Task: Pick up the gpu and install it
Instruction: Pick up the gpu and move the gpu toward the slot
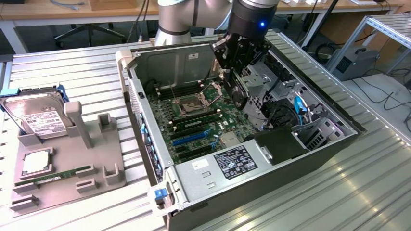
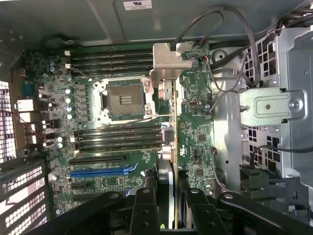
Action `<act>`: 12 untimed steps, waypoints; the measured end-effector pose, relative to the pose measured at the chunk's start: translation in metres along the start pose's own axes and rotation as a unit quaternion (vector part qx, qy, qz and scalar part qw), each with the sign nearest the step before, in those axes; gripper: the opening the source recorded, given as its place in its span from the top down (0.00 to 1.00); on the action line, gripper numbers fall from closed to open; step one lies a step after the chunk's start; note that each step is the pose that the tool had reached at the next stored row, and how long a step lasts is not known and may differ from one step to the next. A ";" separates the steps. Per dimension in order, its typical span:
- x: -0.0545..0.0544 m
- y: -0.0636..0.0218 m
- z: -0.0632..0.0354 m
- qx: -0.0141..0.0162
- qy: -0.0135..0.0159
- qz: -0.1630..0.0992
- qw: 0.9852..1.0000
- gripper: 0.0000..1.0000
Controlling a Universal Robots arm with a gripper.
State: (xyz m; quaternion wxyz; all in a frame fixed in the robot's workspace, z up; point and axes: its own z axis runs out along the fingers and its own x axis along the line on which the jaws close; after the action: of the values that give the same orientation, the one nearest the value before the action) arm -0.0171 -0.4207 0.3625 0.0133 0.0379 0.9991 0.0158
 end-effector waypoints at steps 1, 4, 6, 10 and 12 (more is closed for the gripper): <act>0.000 0.0000 0.0005 0.000 0.000 0.000 1.000 0.73; 0.000 -0.0001 0.0019 0.000 0.000 0.000 1.000 0.73; 0.000 -0.0001 0.0028 0.000 0.000 0.000 1.000 0.73; 0.000 -0.0001 0.0043 0.000 0.000 0.000 1.000 0.73; 0.000 -0.0002 0.0055 0.000 0.000 0.000 1.000 0.73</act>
State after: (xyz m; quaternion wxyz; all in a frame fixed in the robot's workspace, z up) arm -0.0171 -0.4207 0.3570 0.0133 0.0379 0.9991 0.0157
